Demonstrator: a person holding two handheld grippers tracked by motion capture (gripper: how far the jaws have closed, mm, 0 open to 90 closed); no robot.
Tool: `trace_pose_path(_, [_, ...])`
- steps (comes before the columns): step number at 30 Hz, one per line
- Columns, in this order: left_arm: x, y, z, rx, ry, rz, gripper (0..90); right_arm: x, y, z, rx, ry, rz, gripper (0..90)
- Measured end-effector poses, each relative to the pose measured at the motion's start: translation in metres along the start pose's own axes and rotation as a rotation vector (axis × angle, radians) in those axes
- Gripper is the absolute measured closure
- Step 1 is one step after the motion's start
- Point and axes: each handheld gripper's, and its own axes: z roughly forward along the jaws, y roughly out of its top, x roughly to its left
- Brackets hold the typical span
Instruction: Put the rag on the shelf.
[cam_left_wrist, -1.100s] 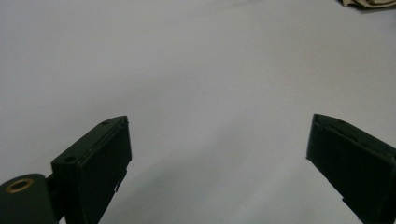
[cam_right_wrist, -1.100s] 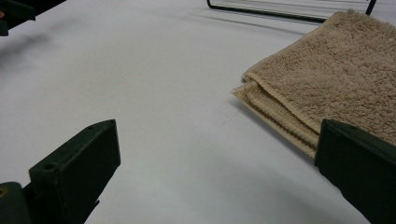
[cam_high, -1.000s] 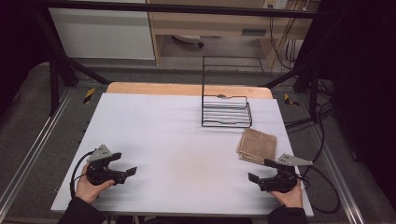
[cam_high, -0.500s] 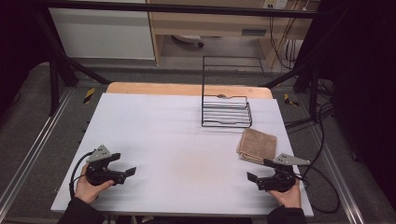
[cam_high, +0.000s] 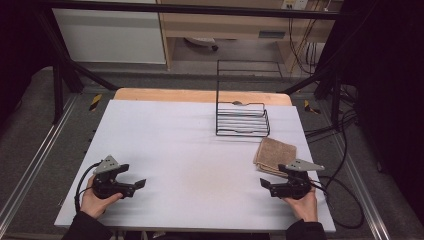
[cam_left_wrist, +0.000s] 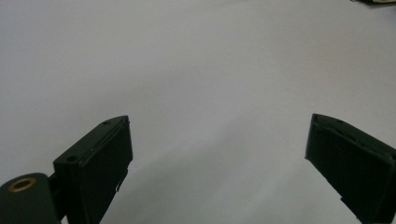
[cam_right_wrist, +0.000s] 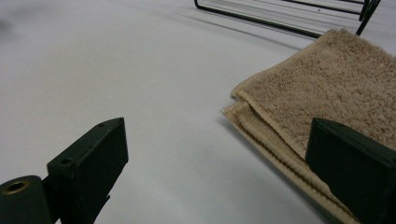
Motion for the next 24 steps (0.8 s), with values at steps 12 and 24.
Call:
trace_pose_path(12, [0.001,0.0,0.0,0.007,0.006,0.0,7.6,-0.004,0.024,0.019,0.033,-0.063,-0.04,23.0])
trace_pose_path(24, [0.001,0.0,0.001,0.008,0.006,0.0,8.2,-0.01,0.029,0.048,0.113,-0.082,-0.093,44.8])
